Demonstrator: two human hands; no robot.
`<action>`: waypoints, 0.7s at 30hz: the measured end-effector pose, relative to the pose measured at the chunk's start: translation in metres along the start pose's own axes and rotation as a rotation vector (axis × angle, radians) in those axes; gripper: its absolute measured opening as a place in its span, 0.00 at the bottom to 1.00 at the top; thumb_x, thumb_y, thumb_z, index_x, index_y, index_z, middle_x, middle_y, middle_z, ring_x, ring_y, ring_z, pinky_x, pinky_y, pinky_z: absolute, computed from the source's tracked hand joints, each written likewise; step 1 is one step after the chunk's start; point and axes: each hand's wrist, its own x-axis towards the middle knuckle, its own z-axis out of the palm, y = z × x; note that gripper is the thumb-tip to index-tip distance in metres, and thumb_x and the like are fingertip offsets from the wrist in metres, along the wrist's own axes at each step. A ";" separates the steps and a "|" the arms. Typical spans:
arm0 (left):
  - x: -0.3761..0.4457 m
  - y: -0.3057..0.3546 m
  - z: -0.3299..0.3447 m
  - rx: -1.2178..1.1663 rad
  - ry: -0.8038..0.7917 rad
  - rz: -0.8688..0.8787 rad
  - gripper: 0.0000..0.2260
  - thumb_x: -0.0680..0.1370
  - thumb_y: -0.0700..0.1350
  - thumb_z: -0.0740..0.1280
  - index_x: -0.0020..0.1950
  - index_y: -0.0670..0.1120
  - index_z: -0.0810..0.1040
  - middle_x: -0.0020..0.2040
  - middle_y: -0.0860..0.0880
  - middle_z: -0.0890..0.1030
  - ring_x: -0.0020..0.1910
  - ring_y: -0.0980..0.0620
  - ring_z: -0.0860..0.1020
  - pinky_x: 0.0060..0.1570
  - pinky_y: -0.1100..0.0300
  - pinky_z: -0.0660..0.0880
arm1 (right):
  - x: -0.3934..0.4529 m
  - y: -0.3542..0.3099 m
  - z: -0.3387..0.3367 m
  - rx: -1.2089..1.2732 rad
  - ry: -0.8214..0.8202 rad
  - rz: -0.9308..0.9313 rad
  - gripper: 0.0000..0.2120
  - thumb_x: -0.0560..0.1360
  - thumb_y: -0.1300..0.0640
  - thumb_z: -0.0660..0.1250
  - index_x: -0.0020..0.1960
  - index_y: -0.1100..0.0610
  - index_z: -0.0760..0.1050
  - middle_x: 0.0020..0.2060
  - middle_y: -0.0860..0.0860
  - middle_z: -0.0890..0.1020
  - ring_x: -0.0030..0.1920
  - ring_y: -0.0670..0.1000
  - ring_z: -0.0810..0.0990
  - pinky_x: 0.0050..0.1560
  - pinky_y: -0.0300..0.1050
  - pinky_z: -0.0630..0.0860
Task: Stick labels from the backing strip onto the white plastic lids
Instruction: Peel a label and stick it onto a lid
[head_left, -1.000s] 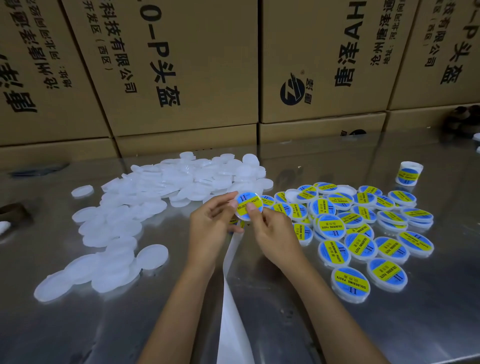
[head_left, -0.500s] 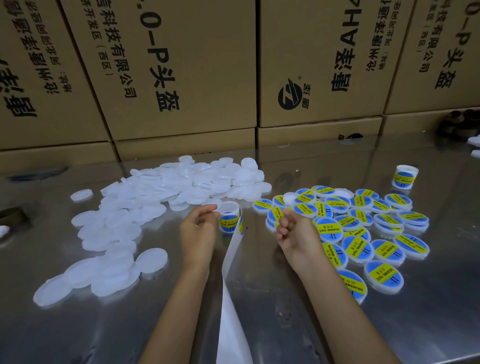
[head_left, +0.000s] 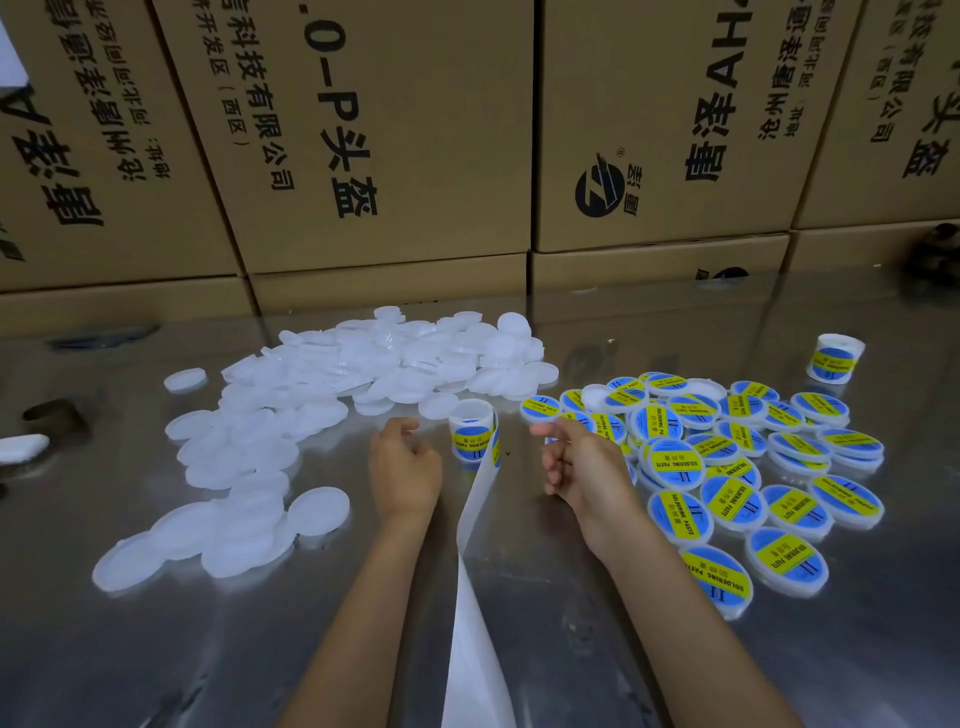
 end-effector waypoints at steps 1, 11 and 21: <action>0.003 0.000 0.001 0.052 -0.004 0.036 0.18 0.77 0.32 0.60 0.67 0.40 0.76 0.65 0.40 0.76 0.62 0.42 0.76 0.58 0.56 0.70 | 0.000 0.001 0.001 -0.036 0.002 -0.009 0.12 0.80 0.59 0.59 0.46 0.60 0.80 0.23 0.50 0.72 0.22 0.47 0.66 0.24 0.39 0.66; 0.045 0.004 0.018 0.585 -0.217 0.307 0.15 0.83 0.42 0.59 0.66 0.45 0.79 0.75 0.46 0.68 0.65 0.43 0.75 0.60 0.49 0.74 | 0.006 0.009 0.002 -0.136 0.000 -0.090 0.11 0.79 0.61 0.59 0.45 0.60 0.80 0.23 0.51 0.73 0.23 0.47 0.68 0.25 0.40 0.69; 0.037 -0.003 0.014 0.067 0.044 0.323 0.05 0.82 0.38 0.61 0.50 0.42 0.76 0.54 0.46 0.75 0.54 0.46 0.75 0.45 0.64 0.65 | 0.009 0.019 0.009 -0.393 0.014 -0.308 0.02 0.77 0.60 0.67 0.48 0.54 0.78 0.36 0.47 0.78 0.37 0.47 0.76 0.46 0.54 0.79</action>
